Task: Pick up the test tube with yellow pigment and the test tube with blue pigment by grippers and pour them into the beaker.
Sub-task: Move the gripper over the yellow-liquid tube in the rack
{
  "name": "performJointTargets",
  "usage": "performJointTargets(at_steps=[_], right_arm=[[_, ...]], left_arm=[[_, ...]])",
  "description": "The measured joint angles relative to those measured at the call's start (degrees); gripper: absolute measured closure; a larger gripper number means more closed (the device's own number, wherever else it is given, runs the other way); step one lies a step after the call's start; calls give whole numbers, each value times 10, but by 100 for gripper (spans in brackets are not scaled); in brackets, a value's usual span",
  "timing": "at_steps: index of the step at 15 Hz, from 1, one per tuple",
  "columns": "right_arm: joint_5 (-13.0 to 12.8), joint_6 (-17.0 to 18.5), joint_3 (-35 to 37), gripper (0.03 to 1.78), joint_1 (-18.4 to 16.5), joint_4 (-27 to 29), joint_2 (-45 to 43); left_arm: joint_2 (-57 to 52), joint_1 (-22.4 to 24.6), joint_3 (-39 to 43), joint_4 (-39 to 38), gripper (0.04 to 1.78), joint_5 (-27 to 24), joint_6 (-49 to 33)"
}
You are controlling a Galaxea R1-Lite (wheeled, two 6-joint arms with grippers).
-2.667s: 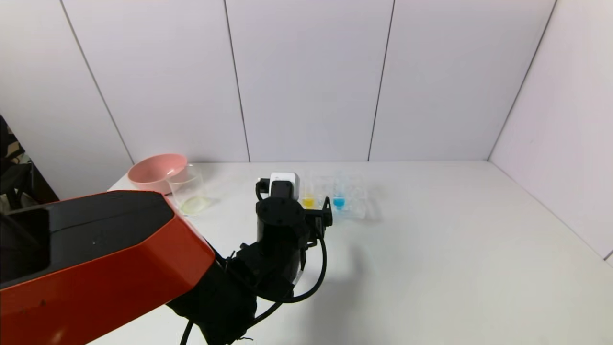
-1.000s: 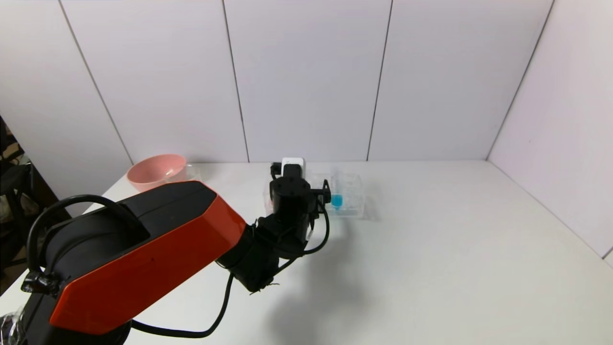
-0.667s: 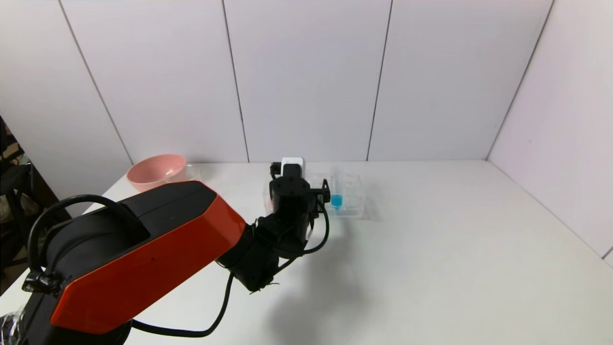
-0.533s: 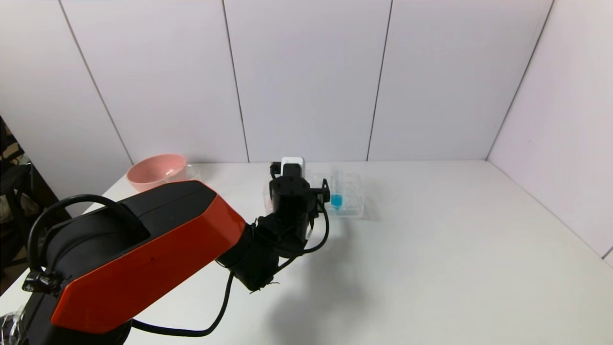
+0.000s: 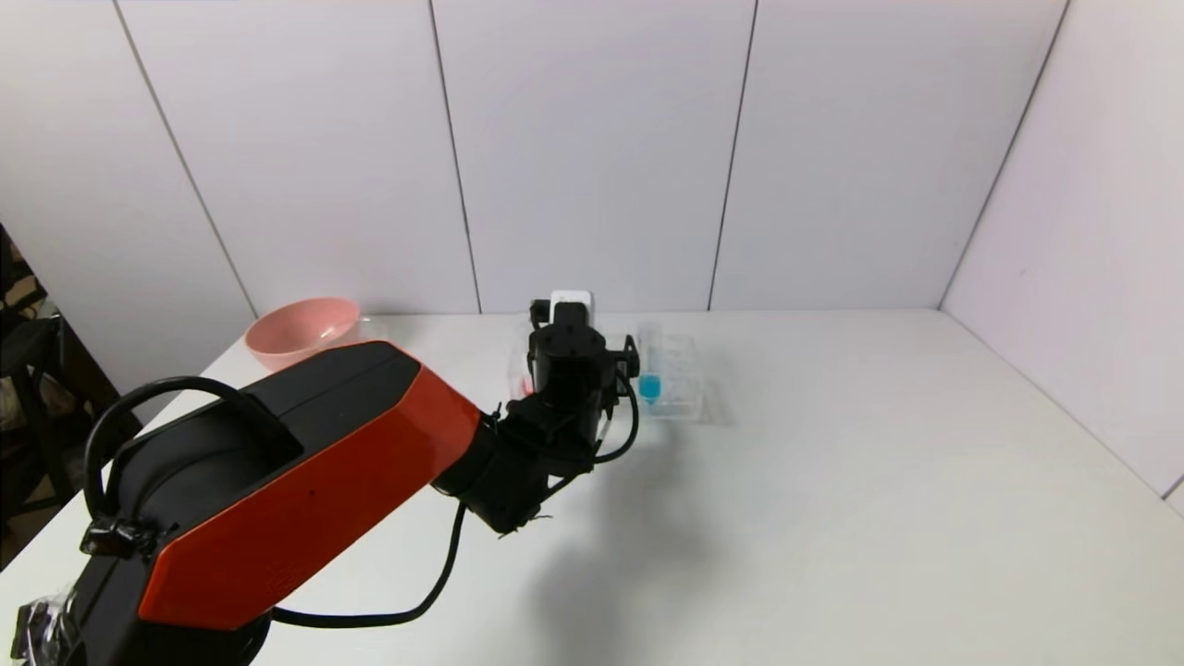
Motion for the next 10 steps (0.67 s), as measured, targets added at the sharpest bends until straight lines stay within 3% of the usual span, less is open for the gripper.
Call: performJointTargets(at_steps=[10], right_arm=[[0, 0, 0, 4, 0, 0, 0]], left_arm=[[43, 10, -47, 3, 18, -1, 0]])
